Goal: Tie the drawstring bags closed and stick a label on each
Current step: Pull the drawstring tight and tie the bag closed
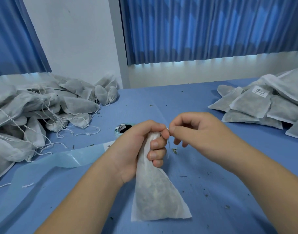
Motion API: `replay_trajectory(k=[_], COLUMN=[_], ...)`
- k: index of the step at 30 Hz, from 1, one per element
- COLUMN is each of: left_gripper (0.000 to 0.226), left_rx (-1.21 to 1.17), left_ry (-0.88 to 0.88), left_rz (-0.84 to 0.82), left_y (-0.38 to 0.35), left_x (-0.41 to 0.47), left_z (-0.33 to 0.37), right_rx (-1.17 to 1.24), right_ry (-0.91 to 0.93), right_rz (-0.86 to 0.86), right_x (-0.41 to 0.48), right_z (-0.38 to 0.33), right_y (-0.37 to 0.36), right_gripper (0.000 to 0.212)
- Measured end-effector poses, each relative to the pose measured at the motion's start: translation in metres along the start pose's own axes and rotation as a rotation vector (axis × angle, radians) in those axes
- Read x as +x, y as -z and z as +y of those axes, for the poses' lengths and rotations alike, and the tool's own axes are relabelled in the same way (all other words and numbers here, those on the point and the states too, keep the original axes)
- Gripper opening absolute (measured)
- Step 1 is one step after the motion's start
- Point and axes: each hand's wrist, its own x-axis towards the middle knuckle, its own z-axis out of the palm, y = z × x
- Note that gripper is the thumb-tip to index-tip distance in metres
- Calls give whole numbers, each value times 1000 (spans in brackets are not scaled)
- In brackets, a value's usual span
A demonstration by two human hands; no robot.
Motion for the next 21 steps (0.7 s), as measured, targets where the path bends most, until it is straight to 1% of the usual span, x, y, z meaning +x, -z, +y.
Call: replay_trajectory(k=[3,7,11,14,15,18,19,21], left_gripper=[17,19,21,17,15,11,10,8], left_rx=[54,149,190,208,218,250,260,281], left_ry=[-13,-7,2,-8,-16,-41,-48,-56], left_rz=[-2,16,-2,-10,-3,39,56,93], left_y=[0,1,1,2,2,3,3,2], left_x=[-1,-2,-4,-6,-6,-6,-7,-6], left_z=[0,-1,1,2,3,3,2,2], right_rx=[10,-1,3,18,21,25,24,14], right_ry=[-22,-22,-31,-34,-33,-42,-44,-41], right_rz=[-15,-48,-75,-91,-96,-111,-115,-123], right_x=[-1,-2,-3,-3,-3,-2,-2,-2], right_z=[-1,-2,-4,-5,-5,-5,-5,-3], right_y=[2,4,5,6,7,8,9,11], right_gripper=[13,20,23,28,27,13,13,21])
